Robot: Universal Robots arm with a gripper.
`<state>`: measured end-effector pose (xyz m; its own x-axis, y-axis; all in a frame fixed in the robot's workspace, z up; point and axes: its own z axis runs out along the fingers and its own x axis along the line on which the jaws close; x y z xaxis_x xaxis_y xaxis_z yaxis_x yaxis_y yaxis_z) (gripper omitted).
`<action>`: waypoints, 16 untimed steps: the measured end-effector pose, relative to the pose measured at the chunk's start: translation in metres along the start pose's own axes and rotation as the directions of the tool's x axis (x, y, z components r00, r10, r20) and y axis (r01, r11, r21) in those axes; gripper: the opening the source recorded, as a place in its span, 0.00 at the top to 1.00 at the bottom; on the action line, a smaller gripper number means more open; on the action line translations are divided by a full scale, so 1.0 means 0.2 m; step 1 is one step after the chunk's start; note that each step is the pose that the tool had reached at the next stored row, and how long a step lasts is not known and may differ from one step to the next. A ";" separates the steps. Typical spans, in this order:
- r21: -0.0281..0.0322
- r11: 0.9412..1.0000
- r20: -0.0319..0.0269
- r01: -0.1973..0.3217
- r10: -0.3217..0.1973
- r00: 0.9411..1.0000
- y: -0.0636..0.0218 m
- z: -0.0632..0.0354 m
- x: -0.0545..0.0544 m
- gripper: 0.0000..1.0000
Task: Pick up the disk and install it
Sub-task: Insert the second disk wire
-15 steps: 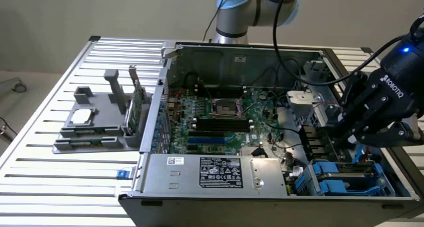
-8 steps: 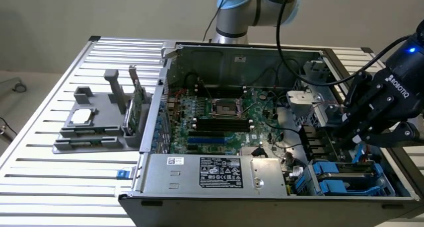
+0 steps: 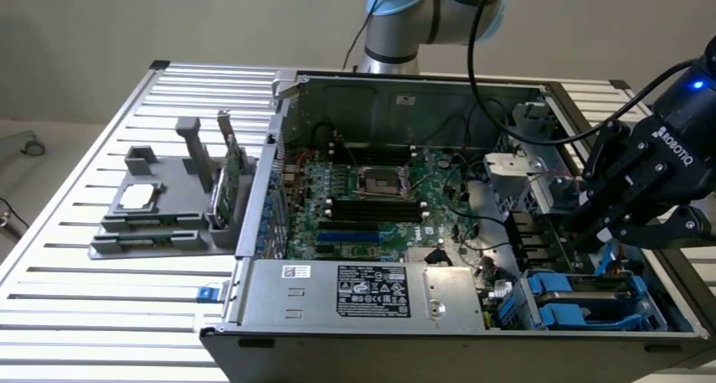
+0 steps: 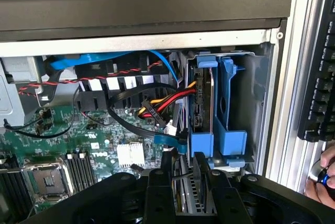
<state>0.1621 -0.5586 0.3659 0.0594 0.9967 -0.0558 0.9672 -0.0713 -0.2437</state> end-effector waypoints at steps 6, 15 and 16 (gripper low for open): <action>-0.002 1.000 0.000 0.000 0.000 1.000 0.005 0.004 0.00 0.69; -0.005 1.000 0.000 0.001 -0.001 1.000 0.011 0.016 -0.01 0.69; -0.005 1.000 0.000 0.001 -0.001 1.000 0.012 0.017 -0.01 0.69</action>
<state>0.1635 -0.5605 0.3621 0.0587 0.9967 -0.0554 0.9686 -0.0703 -0.2384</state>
